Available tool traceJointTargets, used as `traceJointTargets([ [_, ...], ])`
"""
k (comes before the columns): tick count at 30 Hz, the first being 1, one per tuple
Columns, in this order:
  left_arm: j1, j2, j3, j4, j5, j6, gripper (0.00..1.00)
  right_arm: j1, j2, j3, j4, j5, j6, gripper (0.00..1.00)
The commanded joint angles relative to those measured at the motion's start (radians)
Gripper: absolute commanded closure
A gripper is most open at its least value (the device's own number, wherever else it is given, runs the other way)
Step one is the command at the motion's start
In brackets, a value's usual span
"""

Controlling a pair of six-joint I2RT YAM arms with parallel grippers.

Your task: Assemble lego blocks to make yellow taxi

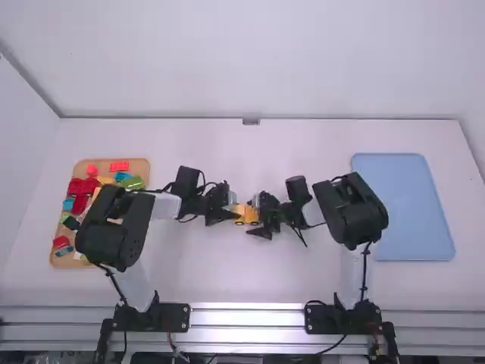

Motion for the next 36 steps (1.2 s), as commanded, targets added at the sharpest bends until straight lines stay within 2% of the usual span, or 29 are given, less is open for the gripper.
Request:
traceJointTargets([
  [1, 0.000, -0.020, -0.010, 0.006, 0.018, -0.053, 0.98, -0.004, 0.012, 0.008, 0.002, 0.019, -0.003, 0.01],
  [5, -0.011, -0.020, -0.010, -0.026, 0.015, 0.011, 0.98, -0.012, 0.012, 0.010, 0.004, 0.020, -0.003, 0.01],
  [10, -0.011, -0.020, -0.010, -0.037, 0.012, 0.035, 0.98, -0.011, 0.012, 0.008, 0.015, 0.017, -0.024, 0.11],
  [14, -0.004, -0.005, -0.009, 0.030, -0.014, 0.033, 0.98, -0.017, 0.012, 0.010, 0.014, 0.016, -0.054, 0.18],
  [19, -0.005, 0.013, 0.013, -0.011, 0.040, 0.026, 0.98, -0.019, 0.012, 0.025, -0.027, 0.016, -0.056, 0.33],
  [21, -0.005, 0.013, 0.011, -0.053, 0.051, 0.095, 0.98, -0.019, 0.012, 0.030, -0.031, 0.016, -0.056, 0.46],
  [24, -0.004, 0.013, 0.008, -0.056, 0.039, 0.098, 0.98, -0.011, 0.012, 0.030, -0.030, 0.017, -0.056, 0.52],
  [36, -0.006, 0.014, 0.010, -0.071, 0.043, 0.103, 0.98, -0.012, 0.012, 0.018, -0.105, -0.029, -0.117, 0.53],
])
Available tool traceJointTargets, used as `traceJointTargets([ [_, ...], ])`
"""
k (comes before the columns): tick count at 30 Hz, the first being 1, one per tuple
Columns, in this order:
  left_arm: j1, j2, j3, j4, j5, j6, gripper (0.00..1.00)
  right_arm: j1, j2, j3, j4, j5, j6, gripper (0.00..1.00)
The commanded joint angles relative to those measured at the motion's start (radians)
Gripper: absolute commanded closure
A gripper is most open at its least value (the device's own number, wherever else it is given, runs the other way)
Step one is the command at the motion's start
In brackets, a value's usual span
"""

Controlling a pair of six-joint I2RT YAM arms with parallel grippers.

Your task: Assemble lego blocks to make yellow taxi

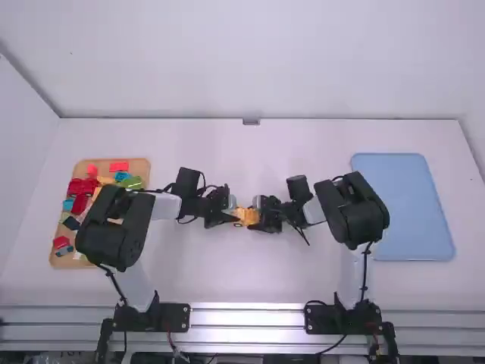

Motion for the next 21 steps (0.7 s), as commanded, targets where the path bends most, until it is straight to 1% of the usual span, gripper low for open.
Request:
traceJointTargets([
  [1, -0.003, 0.013, 0.008, -0.016, 0.032, 0.012, 0.98, 0.000, 0.012, 0.000, -0.032, -0.018, -0.058, 0.54],
  [5, -0.025, 0.013, 0.008, -0.030, 0.025, 0.013, 0.98, -0.007, 0.012, 0.011, -0.044, -0.020, -0.076, 0.53],
  [7, -0.030, 0.013, 0.008, -0.031, 0.008, 0.021, 0.98, -0.013, 0.012, 0.013, -0.046, -0.028, -0.063, 0.51],
  [13, -0.027, 0.013, 0.008, -0.043, -0.003, 0.023, 0.98, -0.003, 0.012, 0.010, -0.046, -0.023, -0.062, 0.50],
  [16, -0.031, 0.013, 0.008, -0.038, -0.039, 0.022, 0.98, -0.004, 0.012, 0.001, -0.045, -0.028, -0.086, 0.51],
  [21, -0.031, 0.014, 0.008, -0.044, -0.014, 0.023, 0.98, 0.003, 0.012, 0.000, -0.047, -0.025, -0.082, 0.50],
])
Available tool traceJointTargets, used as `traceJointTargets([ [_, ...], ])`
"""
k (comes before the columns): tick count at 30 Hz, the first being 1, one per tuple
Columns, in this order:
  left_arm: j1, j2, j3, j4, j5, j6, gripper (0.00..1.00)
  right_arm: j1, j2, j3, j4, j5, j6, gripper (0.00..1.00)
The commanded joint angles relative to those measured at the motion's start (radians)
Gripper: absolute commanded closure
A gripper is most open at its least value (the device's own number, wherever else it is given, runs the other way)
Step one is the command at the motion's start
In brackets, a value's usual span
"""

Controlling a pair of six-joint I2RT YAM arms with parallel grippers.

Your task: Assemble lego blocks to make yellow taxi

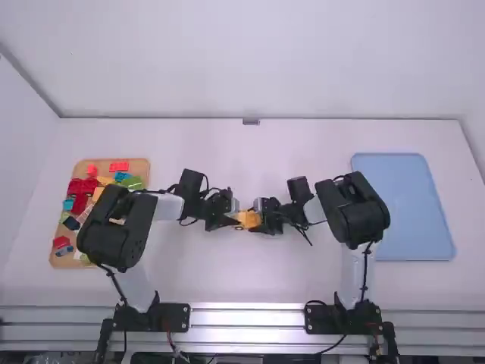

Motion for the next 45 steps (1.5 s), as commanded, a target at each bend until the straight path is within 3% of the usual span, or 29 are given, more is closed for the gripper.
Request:
traceJointTargets([
  [1, -0.006, 0.015, 0.008, -0.006, 0.006, 0.012, 0.98, 0.003, 0.012, -0.001, -0.007, 0.005, -0.008, 0.50],
  [21, -0.017, 0.058, -0.007, 0.066, 0.023, -0.001, 0.98, 0.005, 0.012, 0.000, -0.010, 0.012, -0.008, 0.50],
  [29, -0.021, -0.008, 0.036, -0.083, -0.069, 0.000, 0.98, 0.004, 0.012, 0.001, -0.010, 0.013, -0.009, 0.50],
  [37, -0.022, 0.004, -0.019, 0.053, -0.060, -0.031, 0.98, 0.005, 0.012, 0.001, -0.010, 0.011, -0.008, 0.50],
  [42, -0.020, 0.004, -0.024, 0.051, -0.063, -0.034, 0.98, 0.006, 0.012, 0.001, -0.010, 0.008, -0.009, 0.50],
  [45, -0.016, 0.004, -0.024, 0.054, -0.064, -0.033, 0.91, 0.005, 0.012, 0.001, -0.010, 0.006, -0.008, 0.50],
])
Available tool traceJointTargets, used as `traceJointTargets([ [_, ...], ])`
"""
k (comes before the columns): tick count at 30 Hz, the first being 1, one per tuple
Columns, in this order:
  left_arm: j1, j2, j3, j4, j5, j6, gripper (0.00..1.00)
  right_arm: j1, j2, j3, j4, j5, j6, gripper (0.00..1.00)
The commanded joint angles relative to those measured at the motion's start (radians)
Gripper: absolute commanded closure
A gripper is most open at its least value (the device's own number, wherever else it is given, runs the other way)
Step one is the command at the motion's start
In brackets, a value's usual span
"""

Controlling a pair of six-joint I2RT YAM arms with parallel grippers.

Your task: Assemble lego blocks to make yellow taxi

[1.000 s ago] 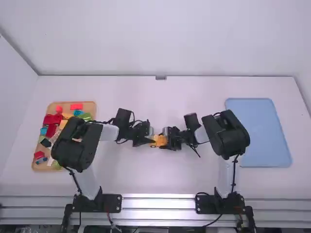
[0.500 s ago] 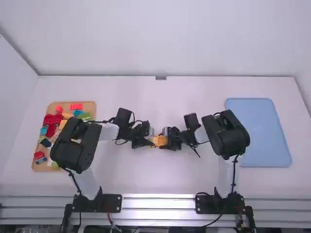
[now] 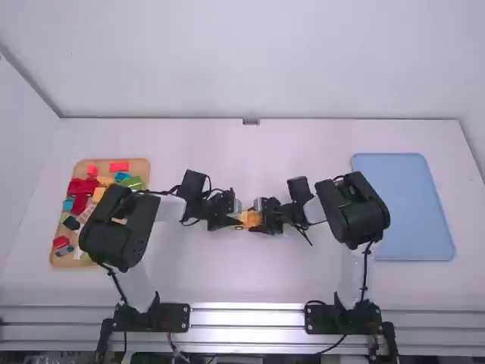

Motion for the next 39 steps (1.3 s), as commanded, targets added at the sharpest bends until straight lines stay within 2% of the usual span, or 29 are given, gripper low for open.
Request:
traceJointTargets([
  [1, 0.003, -0.005, -0.015, -0.004, -0.037, -0.004, 0.90, 0.006, 0.012, 0.000, -0.010, 0.003, -0.014, 0.50],
  [3, 0.004, -0.005, -0.015, -0.004, -0.063, 0.005, 0.87, 0.006, 0.012, 0.000, -0.010, 0.002, -0.014, 0.50],
  [6, 0.001, -0.009, -0.014, -0.004, -0.078, 0.002, 0.96, 0.006, 0.012, 0.000, -0.010, 0.002, -0.014, 0.50],
  [8, 0.001, -0.016, -0.013, -0.005, -0.077, 0.002, 0.98, 0.006, 0.012, 0.000, -0.010, 0.002, -0.014, 0.50],
  [13, 0.000, -0.035, -0.013, -0.009, -0.073, 0.001, 0.98, 0.006, 0.012, 0.000, -0.010, 0.005, -0.013, 0.50],
  [17, 0.001, -0.060, -0.013, -0.015, 0.002, 0.003, 0.98, 0.006, 0.012, 0.001, -0.010, 0.005, -0.014, 0.50],
  [28, 0.001, -0.065, -0.017, -0.064, -0.028, 0.002, 0.97, 0.006, 0.012, 0.001, -0.010, 0.002, -0.014, 0.48],
  [39, 0.001, -0.046, -0.067, 0.066, -0.003, -0.006, 0.98, 0.006, 0.012, 0.000, -0.010, 0.002, -0.014, 0.50],
])
